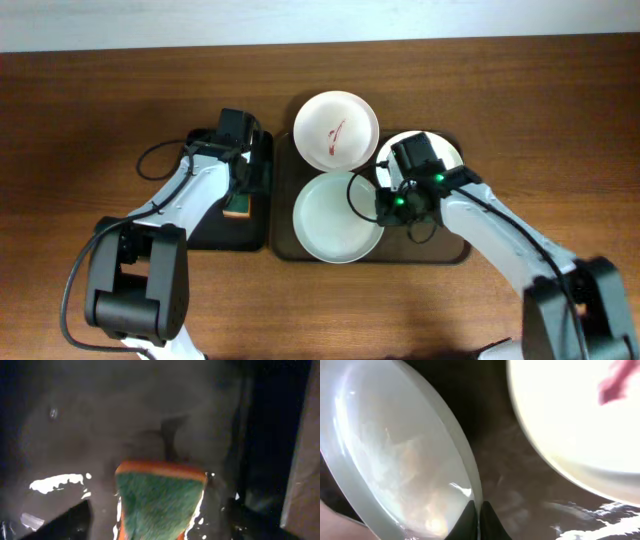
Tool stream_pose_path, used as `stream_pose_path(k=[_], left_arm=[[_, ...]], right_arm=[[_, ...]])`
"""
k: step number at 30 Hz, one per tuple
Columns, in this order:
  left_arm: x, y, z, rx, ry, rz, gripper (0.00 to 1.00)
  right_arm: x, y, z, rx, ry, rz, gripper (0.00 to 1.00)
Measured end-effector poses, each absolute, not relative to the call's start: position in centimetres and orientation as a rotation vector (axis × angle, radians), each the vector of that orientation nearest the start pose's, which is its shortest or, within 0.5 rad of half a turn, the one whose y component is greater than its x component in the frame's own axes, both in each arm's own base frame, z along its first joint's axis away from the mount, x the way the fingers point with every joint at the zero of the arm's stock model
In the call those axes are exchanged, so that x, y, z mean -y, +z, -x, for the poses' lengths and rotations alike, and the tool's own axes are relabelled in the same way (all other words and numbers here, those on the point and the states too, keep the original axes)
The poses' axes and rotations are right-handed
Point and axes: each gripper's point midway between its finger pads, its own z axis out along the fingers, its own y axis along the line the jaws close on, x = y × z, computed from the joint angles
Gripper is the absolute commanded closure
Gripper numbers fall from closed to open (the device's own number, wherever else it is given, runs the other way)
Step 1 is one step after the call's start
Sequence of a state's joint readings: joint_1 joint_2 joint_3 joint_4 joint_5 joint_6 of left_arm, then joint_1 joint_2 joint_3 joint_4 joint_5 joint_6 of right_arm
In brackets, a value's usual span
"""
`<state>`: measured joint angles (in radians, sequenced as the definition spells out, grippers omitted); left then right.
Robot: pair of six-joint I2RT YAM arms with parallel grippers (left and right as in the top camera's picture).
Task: Clean dirty plates on tray and stack at the side
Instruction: 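Carry the cleaned plate right and set it at the table's right side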
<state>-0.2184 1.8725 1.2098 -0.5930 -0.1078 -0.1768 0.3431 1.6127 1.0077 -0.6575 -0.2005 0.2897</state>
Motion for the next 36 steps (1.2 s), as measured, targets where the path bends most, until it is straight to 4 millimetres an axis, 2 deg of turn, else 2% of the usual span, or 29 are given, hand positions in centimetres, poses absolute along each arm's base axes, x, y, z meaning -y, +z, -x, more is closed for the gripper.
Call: stream_pose_path(k=[1,5,7,8,11,12,15,23,31,36], left_arm=[[7.1,3.0,-40.1,-2.804,0.048,-0.035,0.50],[7.5,3.0,-40.2,-2.801,0.020,-0.037,0.51],[7.5,3.0,-40.1,-2.803,0.015,-0.037,0.44],[7.5,3.0,-40.0,-2.807,0.015,-0.038,0.32],[7.5,2.8,-39.5,-2.829,0.015,-0.036,0.18],[7.5,2.8,-39.4,-2.836,0.012,-0.038,0.13],[7.5,2.7,-39.2,-2.843,0.011,-0.042,0.09],[7.5,2.7,-39.1,-2.846,0.011,-0.042,0.07],[7.5,2.7,-39.1,-2.845,0.012,-0.042,0.06],[7.5,2.7,-39.1,-2.846,0.012,-0.042,0.06]], right_arm=[[-14.2,6.1,-30.9,-2.869,0.381,0.130,0.96],[-12.7,8.0,-31.1,-2.817,0.258,0.177,0.96],[-11.6,8.7,-31.2,-2.795,0.172,0.183,0.96],[-10.7,9.1,-31.3,-2.778,0.097,0.181,0.96],[-9.3,10.8,-31.8,-2.697,-0.086,0.235,0.96],[-9.2,11.3,-31.9,-2.672,-0.129,0.260,0.96],[-9.6,13.5,-32.2,-2.557,-0.291,0.372,0.96],[-10.6,17.8,-32.2,-2.303,-0.656,0.483,0.96],[-9.9,19.8,-32.4,-2.204,-0.799,0.454,0.96],[-9.0,19.7,-32.8,-2.223,-0.753,0.325,0.96]])
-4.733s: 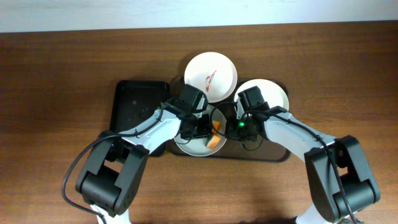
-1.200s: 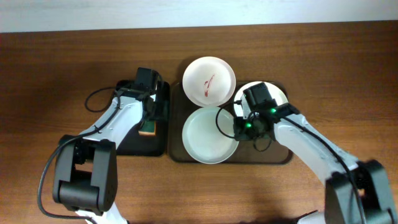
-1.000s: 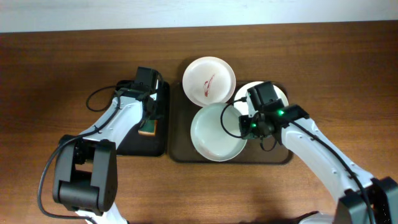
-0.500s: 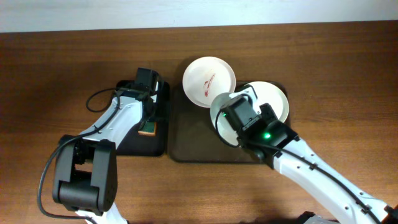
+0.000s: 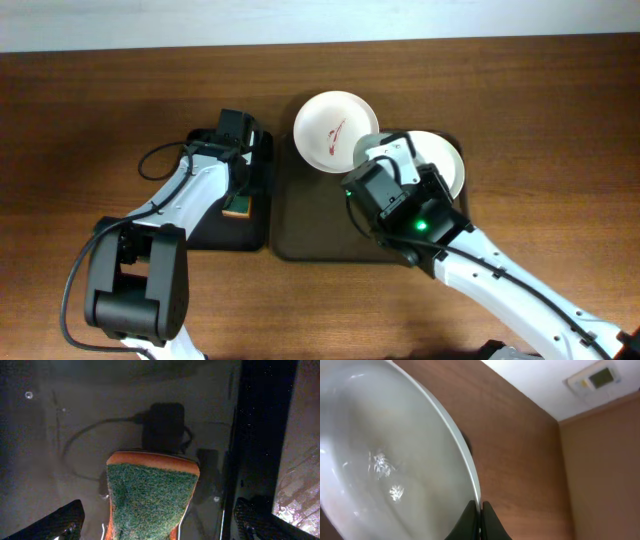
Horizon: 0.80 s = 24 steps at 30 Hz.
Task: Clean dirty plates on tray and stack at the side
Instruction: 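Carry the cleaned plate right and set it at the table's right side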
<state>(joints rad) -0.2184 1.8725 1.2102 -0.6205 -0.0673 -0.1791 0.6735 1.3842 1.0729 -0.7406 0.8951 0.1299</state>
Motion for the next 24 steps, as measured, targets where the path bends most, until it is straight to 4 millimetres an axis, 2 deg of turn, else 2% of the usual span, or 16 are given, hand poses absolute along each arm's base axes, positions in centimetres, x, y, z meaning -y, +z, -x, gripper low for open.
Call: stream_pose_path(k=[2,3,6,8,10,14,15,18,22,24], left_arm=[[7.5,2.7,-39.1,-2.848,0.014,-0.042,0.05],[7.4,2.6,-39.0,-2.852,0.015,-0.042,0.05],[7.4,2.6,-38.9,-2.856,0.016,-0.041,0.05],[7.4,2.6,-38.8,-2.859,0.018,-0.041,0.04],[7.3,2.6,-38.7,-2.862,0.019,-0.041,0.03],[7.3,2.6,-38.7,-2.863,0.023,-0.041,0.03],[7.3,2.6,-38.7,-2.863,0.023,-0.040,0.03],[7.3,2.6,-38.7,-2.863,0.023,-0.040,0.03],[7.3,2.6,-38.7,-2.866,0.024,-0.040,0.03],[7.2,2.5,-38.6,-2.870,0.025,-0.040,0.03]], right_arm=[[-7.4,19.2,-33.5,-2.269,-0.689,0.189,0.96],[-5.4,18.8,-34.0,-2.310,-0.661,0.086,0.96],[-1.3,17.9,-35.2,-2.368,-0.558,-0.147,0.96],[3.6,17.4,-35.8,-2.387,-0.469,-0.378,0.96],[8.7,16.8,-35.6,-2.380,-0.369,-0.599,0.96],[15.5,15.5,-34.2,-2.346,-0.218,-0.882,0.96],[17.4,14.5,-33.5,-2.344,-0.174,-0.968,0.96],[21.0,10.6,-31.9,-2.371,-0.085,-1.150,0.96],[23.0,5.8,-31.1,-2.400,0.060,-1.284,0.91],[23.3,4.3,-31.3,-2.397,0.135,-1.313,0.84]])
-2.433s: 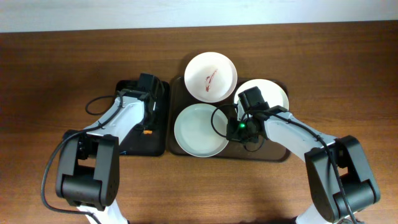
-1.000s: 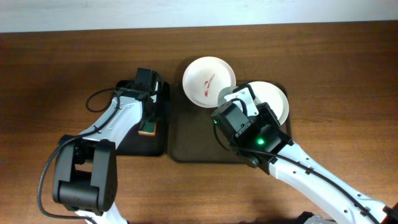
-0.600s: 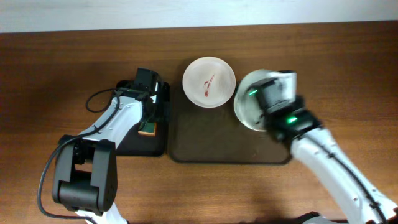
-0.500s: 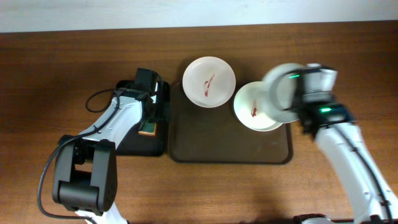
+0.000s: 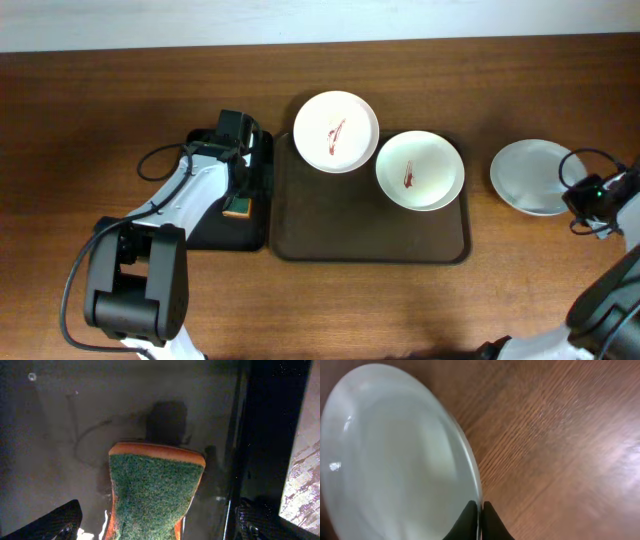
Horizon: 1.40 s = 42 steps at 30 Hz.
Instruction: Clean dirty plates on tray and stack at the side
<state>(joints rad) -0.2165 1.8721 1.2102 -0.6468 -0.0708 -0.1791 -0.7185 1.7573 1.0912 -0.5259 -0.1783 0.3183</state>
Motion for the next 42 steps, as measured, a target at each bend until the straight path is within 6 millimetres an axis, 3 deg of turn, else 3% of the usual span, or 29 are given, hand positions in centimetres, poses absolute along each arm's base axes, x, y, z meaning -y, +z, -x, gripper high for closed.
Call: stream_pose_path(k=[4,7,9,13,17,21,25,30,34,36,38,42], left_arm=[[7.2,2.5,-38.6,-2.870,0.025,-0.040,0.02],[7.2,2.5,-38.5,-2.871,0.025,-0.040,0.02],[7.2,2.5,-38.5,-2.871,0.026,-0.040,0.02],[7.2,2.5,-38.5,-2.875,0.027,-0.041,0.01],[7.2,2.5,-38.5,-2.874,0.027,-0.040,0.01],[7.2,2.5,-38.5,-2.874,0.026,-0.041,0.01],[7.2,2.5,-38.5,-2.875,0.026,-0.041,0.01],[7.2,2.5,-38.3,-2.879,0.027,-0.041,0.01],[7.2,2.4,-38.1,-2.889,0.030,-0.042,0.01],[7.2,2.4,-38.1,-2.889,0.030,-0.042,0.01],[7.2,2.4,-38.1,-2.889,0.030,-0.042,0.01],[7.2,2.4,-38.1,-2.889,0.030,-0.042,0.01]], right_arm=[[22.8,4.2,-32.6,-2.369,0.247,-1.272,0.62],[21.0,4.9,-33.9,-2.377,0.367,-1.188,0.59],[18.7,6.4,-35.5,-2.407,0.483,-1.067,0.58],[12.2,10.1,-38.7,-2.531,0.606,-0.727,0.50],[3.7,13.6,-42.2,-2.580,0.641,-0.305,0.50],[-4.6,13.9,-42.8,-2.615,0.644,-0.018,0.47],[-10.1,13.6,-44.4,-2.571,0.531,0.157,0.40],[-13.1,11.6,-47.8,-2.488,0.378,0.226,0.33],[-12.7,10.0,-49.2,-2.484,0.352,0.164,0.33],[-12.5,8.0,-49.6,-2.512,0.347,0.136,0.33],[-12.7,6.8,-49.9,-2.520,0.357,0.130,0.35],[-13.3,4.2,-49.9,-2.555,0.400,0.129,0.49]])
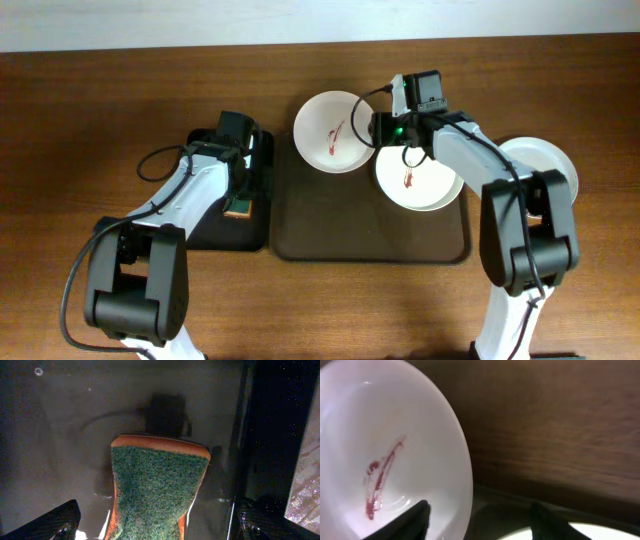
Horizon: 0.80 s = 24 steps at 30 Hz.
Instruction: Clean dirty plates on tray and stack at the side
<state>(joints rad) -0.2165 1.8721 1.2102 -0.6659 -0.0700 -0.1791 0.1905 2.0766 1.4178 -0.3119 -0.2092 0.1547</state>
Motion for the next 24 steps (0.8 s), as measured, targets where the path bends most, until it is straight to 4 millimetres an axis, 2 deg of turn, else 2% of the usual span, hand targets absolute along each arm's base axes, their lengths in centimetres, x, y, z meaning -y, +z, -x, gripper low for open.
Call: stream_pose_path(k=[3,4,11,17,20,24], left_arm=[[7.1,2.4,-38.1,-2.889,0.030,-0.042,0.01],[7.1,2.4,-38.1,-2.889,0.030,-0.042,0.00],[7.2,2.4,-38.1,-2.889,0.030,-0.042,0.00],[7.1,2.4,-38.1,-2.889,0.030,-0.042,0.00],[7.1,2.4,-38.1,-2.889,0.030,-0.042,0.00],[7.1,2.4,-38.1,-2.889,0.030,-0.042,0.00]], right_arm=[[-13.7,3.8,-49.9,-2.556,0.435,0.129,0.60],[-13.8,3.8,-49.9,-2.556,0.442,0.130,0.61],[-15.2,3.3,-49.1,-2.588,0.483,0.110,0.96],[-15.6,2.8,-47.9,-2.638,0.509,0.108,0.96],[-15.2,2.9,-45.6,-2.732,0.506,0.090,0.96],[-14.3,4.5,-41.6,-2.865,0.491,0.058,0.96]])
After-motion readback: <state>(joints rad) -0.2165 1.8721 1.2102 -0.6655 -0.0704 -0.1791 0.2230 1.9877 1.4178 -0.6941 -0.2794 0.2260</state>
